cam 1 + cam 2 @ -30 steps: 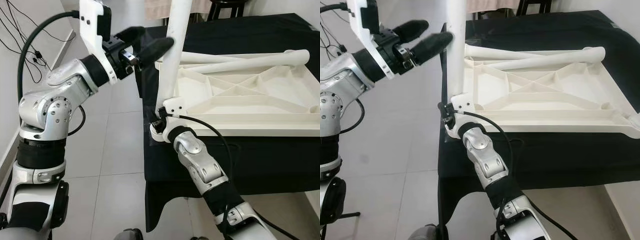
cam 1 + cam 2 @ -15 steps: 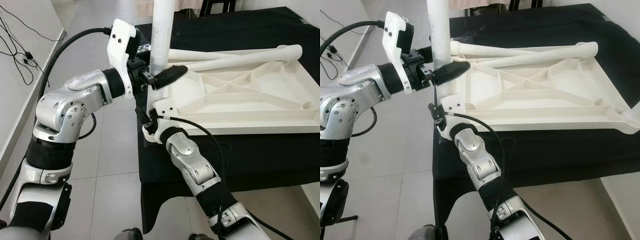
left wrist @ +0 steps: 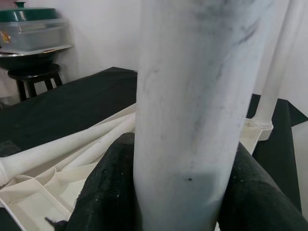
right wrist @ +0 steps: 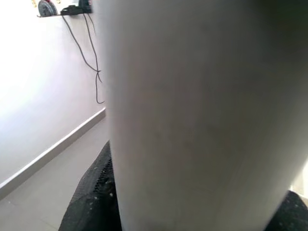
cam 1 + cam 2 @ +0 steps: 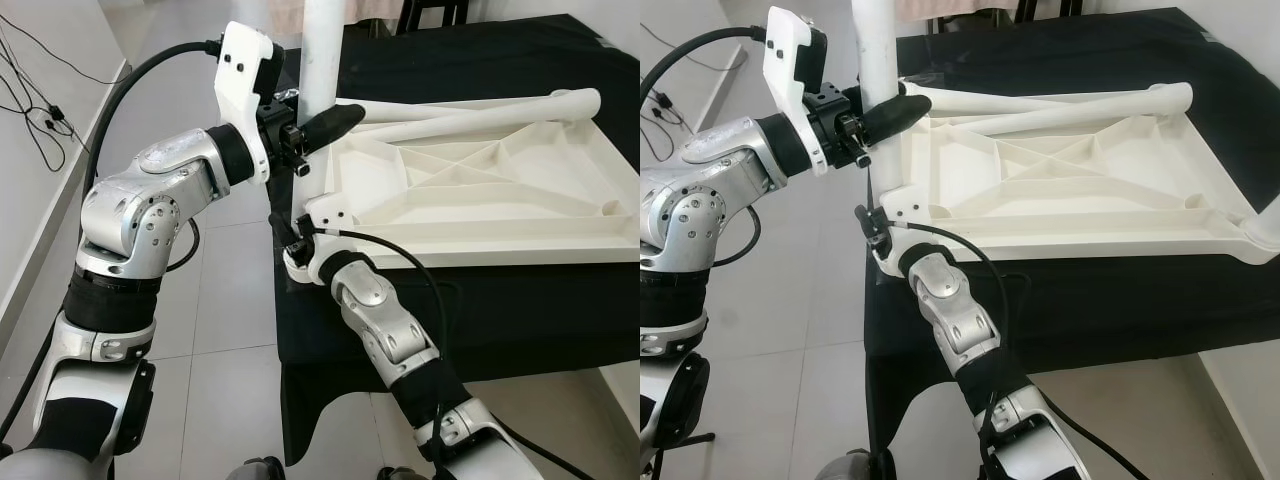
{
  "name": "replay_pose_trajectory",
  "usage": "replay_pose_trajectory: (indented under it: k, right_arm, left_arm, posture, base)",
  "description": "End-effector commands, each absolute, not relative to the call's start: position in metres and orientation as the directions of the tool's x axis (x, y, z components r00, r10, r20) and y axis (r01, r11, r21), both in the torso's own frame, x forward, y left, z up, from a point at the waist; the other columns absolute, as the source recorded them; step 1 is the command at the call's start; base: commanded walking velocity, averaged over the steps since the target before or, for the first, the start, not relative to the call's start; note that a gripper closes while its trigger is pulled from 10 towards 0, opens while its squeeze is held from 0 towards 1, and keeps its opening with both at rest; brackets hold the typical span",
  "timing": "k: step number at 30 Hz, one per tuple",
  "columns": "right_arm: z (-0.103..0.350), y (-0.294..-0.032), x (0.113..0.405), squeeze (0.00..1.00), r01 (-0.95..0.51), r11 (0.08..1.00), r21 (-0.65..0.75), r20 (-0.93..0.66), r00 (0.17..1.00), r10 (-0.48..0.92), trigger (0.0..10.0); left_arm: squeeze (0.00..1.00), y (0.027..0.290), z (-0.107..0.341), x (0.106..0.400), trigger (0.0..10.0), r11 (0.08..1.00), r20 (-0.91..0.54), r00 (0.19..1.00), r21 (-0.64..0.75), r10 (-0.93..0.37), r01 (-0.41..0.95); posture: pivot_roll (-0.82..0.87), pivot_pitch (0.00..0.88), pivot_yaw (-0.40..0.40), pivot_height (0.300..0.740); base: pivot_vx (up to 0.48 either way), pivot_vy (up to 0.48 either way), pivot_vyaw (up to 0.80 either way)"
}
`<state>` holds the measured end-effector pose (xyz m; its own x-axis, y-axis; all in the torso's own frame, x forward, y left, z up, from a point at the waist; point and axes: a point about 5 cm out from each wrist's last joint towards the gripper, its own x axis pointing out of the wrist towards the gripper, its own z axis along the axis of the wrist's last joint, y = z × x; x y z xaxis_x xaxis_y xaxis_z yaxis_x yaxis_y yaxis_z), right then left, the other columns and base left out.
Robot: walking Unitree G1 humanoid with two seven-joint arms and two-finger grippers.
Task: Building children table
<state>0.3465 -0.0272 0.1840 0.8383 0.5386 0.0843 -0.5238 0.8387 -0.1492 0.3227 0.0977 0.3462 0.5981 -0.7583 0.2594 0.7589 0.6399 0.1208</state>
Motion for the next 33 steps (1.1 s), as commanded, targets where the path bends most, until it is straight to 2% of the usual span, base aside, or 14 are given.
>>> replay_pose_trajectory:
  k: [1, 2, 5, 7, 10, 11, 12, 13, 14, 16, 22, 23, 24, 33]
  right_arm:
    - [0.197, -0.025, 0.351, 1.0, -0.627, 0.757, -0.183, 0.104, 0.754, 0.649, 10.0]
    - [0.197, -0.025, 0.351, 1.0, -0.627, 0.757, -0.183, 0.104, 0.754, 0.649, 10.0]
    - [0.232, -0.031, 0.358, 1.0, -0.754, 0.619, -0.219, 0.186, 0.59, 0.785, 10.0]
    - [0.232, -0.031, 0.358, 1.0, -0.754, 0.619, -0.219, 0.186, 0.59, 0.785, 10.0]
    - [0.248, -0.037, 0.36, 1.0, -0.808, 0.527, -0.261, 0.192, 0.492, 0.849, 10.0]
    - [0.253, -0.039, 0.361, 0.89, -0.833, 0.47, -0.292, 0.172, 0.438, 0.883, 10.0]
    - [0.253, -0.039, 0.361, 0.89, -0.833, 0.47, -0.292, 0.172, 0.438, 0.883, 10.0]
    - [0.255, -0.039, 0.36, 0.0, -0.857, 0.403, -0.321, 0.138, 0.379, 0.915, 10.0]
    - [0.255, -0.039, 0.358, 0.0, -0.89, 0.328, -0.318, 0.098, 0.313, 0.945, 10.0]
    - [0.253, -0.038, 0.358, 0.0, -0.915, 0.276, -0.294, 0.07, 0.267, 0.961, 10.0]
    - [0.249, -0.036, 0.359, 0.0, -0.94, 0.224, -0.257, 0.04, 0.222, 0.974, 10.0]
    - [0.246, -0.034, 0.361, 0.0, -0.947, 0.204, -0.248, 0.024, 0.205, 0.979, 1.4]
    - [0.242, -0.031, 0.362, 0.0, -0.948, 0.199, -0.248, 0.007, 0.203, 0.979, 0.0]
    - [0.235, -0.028, 0.365, 0.0, -0.947, 0.203, -0.247, -0.018, 0.214, 0.977, 0.0]
  left_arm:
    - [0.0, 0.103, 0.35, 0.317, 0.0, 0.641, 0.319, 0.588, 0.087, -0.743, 0.763]
    - [0.0, 0.103, 0.35, 0.317, 0.0, 0.641, 0.319, 0.588, 0.087, -0.743, 0.763]
    - [0.0, 0.104, 0.35, 0.316, 0.0, 0.648, 0.337, 0.592, 0.075, -0.732, 0.758]
    - [0.0, 0.104, 0.35, 0.316, 0.0, 0.648, 0.337, 0.592, 0.075, -0.732, 0.758]
    - [0.0, 0.104, 0.35, 0.315, 0.0, 0.65, 0.346, 0.592, 0.07, -0.728, 0.757]
    - [0.0, 0.103, 0.35, 0.315, 0.0, 0.65, 0.349, 0.592, 0.068, -0.727, 0.757]
    - [0.0, 0.103, 0.35, 0.315, 0.0, 0.65, 0.349, 0.592, 0.068, -0.727, 0.757]
    - [0.0, 0.103, 0.35, 0.315, 0.0, 0.65, 0.351, 0.592, 0.065, -0.725, 0.757]
    - [0.0, 0.102, 0.349, 0.315, 0.0, 0.649, 0.355, 0.591, 0.062, -0.724, 0.758]
    - [0.0, 0.102, 0.349, 0.315, 0.0, 0.648, 0.357, 0.59, 0.061, -0.725, 0.759]
    - [0.0, 0.101, 0.348, 0.315, 0.0, 0.646, 0.359, 0.587, 0.059, -0.725, 0.761]
    - [0.0, 0.1, 0.348, 0.314, 0.0, 0.645, 0.361, 0.586, 0.061, -0.726, 0.762]
    - [0.0, 0.1, 0.349, 0.314, 0.0, 0.645, 0.363, 0.585, 0.062, -0.726, 0.762]
    - [0.0, 0.1, 0.349, 0.314, 0.0, 0.648, 0.365, 0.585, 0.071, -0.724, 0.758]
  posture:
    - [0.03, 0.133, 0.034, 0.74]
    - [0.03, 0.133, 0.034, 0.74]
    - [0.03, 0.13, 0.028, 0.74]
    - [0.03, 0.13, 0.028, 0.74]
    - [0.03, 0.13, 0.027, 0.74]
    - [0.03, 0.132, 0.024, 0.74]
    - [0.03, 0.132, 0.024, 0.74]
    - [0.03, 0.132, 0.023, 0.74]
    - [0.03, 0.135, 0.023, 0.74]
    - [0.03, 0.137, 0.022, 0.74]
    - [0.03, 0.138, 0.022, 0.74]
    - [0.03, 0.139, 0.02, 0.74]
    - [0.03, 0.139, 0.02, 0.74]
    - [0.03, 0.138, 0.02, 0.74]
  base:
    - [0.0, 0.0, 0.0]
    - [0.0, 0.0, 0.0]
    - [0.0, 0.0, 0.0]
    - [0.0, 0.0, 0.0]
    - [0.0, 0.0, 0.0]
    - [0.0, 0.0, 0.0]
    - [0.0, 0.0, 0.0]
    - [0.0, 0.0, 0.0]
    - [0.0, 0.0, 0.0]
    - [0.0, 0.0, 0.0]
    - [0.0, 0.0, 0.0]
    - [0.0, 0.0, 0.0]
    - [0.0, 0.0, 0.0]
    - [0.0, 0.0, 0.0]
